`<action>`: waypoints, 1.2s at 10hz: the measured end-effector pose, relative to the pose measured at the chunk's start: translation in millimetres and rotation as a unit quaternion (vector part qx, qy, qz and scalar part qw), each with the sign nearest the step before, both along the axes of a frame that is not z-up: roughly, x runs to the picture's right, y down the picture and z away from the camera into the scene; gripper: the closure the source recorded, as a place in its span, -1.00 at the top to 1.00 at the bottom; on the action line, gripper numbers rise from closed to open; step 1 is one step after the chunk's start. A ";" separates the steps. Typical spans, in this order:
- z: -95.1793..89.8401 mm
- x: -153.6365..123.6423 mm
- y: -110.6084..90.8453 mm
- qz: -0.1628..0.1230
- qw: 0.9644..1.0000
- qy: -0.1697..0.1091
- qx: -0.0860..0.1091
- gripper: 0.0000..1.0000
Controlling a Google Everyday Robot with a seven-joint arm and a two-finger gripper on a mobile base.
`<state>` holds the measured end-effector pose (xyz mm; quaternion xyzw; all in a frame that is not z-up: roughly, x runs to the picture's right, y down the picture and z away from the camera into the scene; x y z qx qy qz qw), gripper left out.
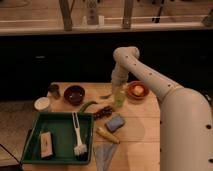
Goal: Place fork in plastic cup
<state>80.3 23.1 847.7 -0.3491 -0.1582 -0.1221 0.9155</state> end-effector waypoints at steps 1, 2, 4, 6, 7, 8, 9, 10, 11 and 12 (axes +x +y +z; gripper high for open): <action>-2.9 7.8 -1.4 0.006 1.000 0.006 0.002 -0.89; -5.0 15.7 -2.5 0.012 1.000 0.011 0.003 -0.70; -6.2 22.7 -3.8 0.018 1.000 0.015 0.002 -0.31; -2.7 16.8 -3.5 0.012 1.000 0.011 -0.006 0.11; -1.1 16.8 -2.9 0.011 1.000 0.010 -0.009 0.29; 0.6 16.5 -2.0 0.009 1.000 0.009 -0.012 0.50; 1.8 15.4 -1.2 0.008 1.000 0.008 -0.014 0.59; 2.3 13.4 -0.6 0.008 1.000 0.006 -0.016 0.60; 2.9 13.8 0.9 0.008 1.000 0.005 -0.017 0.60; 2.9 14.4 2.4 0.009 1.000 0.003 -0.019 0.60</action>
